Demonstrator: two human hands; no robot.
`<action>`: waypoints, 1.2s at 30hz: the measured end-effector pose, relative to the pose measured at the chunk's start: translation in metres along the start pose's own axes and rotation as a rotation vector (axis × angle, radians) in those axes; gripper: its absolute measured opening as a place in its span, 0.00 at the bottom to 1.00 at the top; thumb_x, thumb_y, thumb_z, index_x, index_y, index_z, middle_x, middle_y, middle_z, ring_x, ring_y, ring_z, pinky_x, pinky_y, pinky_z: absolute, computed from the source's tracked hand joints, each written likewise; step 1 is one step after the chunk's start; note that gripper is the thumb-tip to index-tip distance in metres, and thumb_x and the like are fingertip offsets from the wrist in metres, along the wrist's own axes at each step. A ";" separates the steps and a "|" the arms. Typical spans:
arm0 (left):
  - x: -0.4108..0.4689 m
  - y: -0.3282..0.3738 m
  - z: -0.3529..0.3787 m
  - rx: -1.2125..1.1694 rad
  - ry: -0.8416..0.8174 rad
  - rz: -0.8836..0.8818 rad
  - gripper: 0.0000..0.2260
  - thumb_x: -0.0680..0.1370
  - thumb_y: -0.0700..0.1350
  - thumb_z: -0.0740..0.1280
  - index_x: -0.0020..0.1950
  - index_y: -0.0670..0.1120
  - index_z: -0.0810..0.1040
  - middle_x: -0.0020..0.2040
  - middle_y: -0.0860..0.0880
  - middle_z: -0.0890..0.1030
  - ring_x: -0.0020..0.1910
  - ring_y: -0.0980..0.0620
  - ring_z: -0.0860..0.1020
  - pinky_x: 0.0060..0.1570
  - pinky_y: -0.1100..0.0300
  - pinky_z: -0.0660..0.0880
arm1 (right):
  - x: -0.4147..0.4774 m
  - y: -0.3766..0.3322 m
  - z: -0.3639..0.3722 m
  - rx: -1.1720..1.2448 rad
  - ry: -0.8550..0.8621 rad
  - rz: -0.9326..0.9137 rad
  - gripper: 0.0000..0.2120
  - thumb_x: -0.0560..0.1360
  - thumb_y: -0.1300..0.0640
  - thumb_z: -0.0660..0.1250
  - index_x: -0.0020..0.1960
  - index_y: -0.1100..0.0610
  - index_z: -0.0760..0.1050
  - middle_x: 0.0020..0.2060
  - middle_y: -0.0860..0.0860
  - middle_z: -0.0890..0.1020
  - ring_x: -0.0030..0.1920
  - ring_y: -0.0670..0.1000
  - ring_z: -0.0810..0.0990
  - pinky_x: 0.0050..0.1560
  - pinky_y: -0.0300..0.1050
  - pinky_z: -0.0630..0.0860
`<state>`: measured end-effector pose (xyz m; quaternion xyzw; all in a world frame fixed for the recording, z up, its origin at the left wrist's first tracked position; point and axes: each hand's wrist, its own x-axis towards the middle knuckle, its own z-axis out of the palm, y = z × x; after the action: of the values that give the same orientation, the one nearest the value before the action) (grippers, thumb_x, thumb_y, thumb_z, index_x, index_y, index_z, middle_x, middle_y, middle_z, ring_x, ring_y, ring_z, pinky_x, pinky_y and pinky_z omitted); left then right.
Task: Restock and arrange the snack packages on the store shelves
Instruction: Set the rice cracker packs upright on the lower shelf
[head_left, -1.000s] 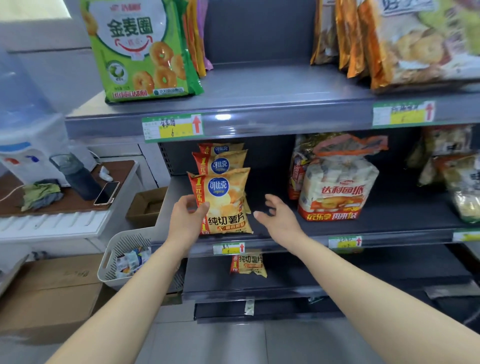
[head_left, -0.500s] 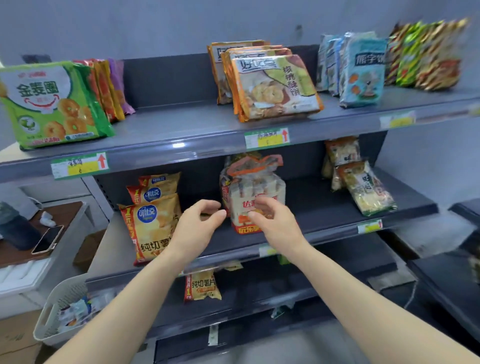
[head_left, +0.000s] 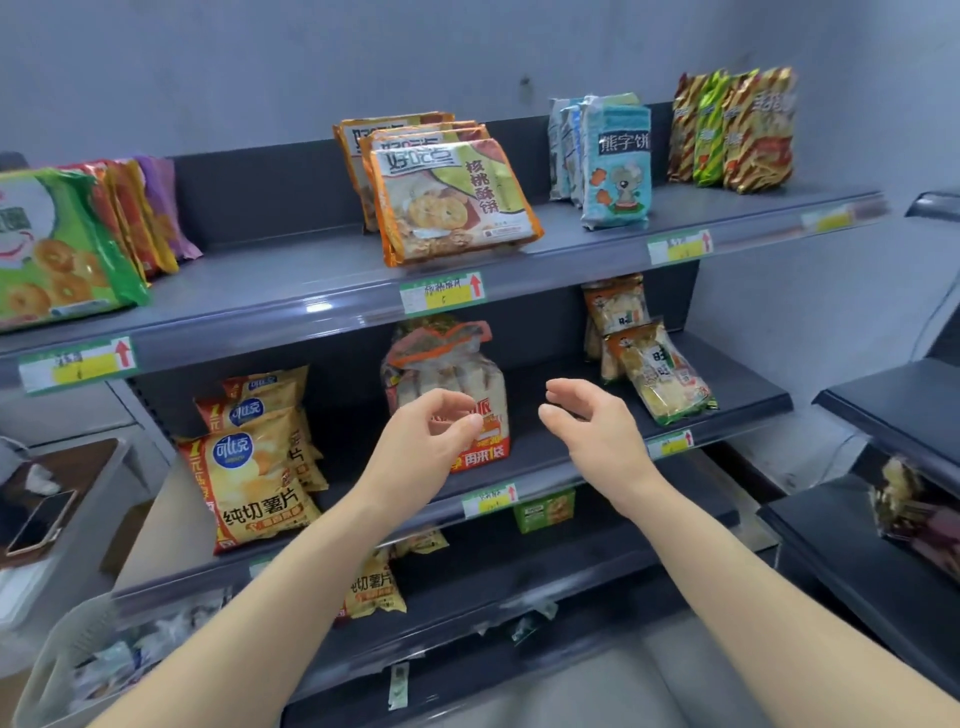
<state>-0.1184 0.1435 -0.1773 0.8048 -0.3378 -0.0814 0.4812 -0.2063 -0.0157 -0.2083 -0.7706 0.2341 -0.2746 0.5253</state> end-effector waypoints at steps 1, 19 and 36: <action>0.002 0.003 0.003 0.000 -0.009 0.009 0.06 0.78 0.47 0.65 0.54 0.51 0.77 0.46 0.58 0.80 0.46 0.61 0.78 0.46 0.68 0.75 | 0.000 0.001 -0.004 -0.003 0.011 0.002 0.18 0.76 0.57 0.66 0.66 0.55 0.73 0.61 0.48 0.78 0.61 0.45 0.74 0.63 0.41 0.70; 0.113 0.033 0.158 -0.048 -0.236 -0.021 0.12 0.78 0.48 0.65 0.60 0.48 0.77 0.53 0.52 0.79 0.53 0.53 0.78 0.58 0.54 0.75 | 0.090 0.092 -0.119 -0.159 0.143 0.142 0.20 0.76 0.58 0.66 0.67 0.60 0.72 0.62 0.53 0.76 0.63 0.52 0.74 0.58 0.39 0.68; 0.302 -0.017 0.377 -0.317 -0.247 -0.657 0.17 0.77 0.43 0.67 0.64 0.48 0.68 0.57 0.52 0.75 0.54 0.52 0.73 0.51 0.56 0.73 | 0.310 0.287 -0.211 -0.225 -0.247 0.525 0.31 0.74 0.56 0.69 0.72 0.62 0.61 0.64 0.57 0.74 0.61 0.56 0.75 0.62 0.47 0.71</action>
<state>-0.0536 -0.3102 -0.3303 0.7700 -0.1004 -0.3788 0.5036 -0.1391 -0.4577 -0.3598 -0.7648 0.3884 -0.0063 0.5140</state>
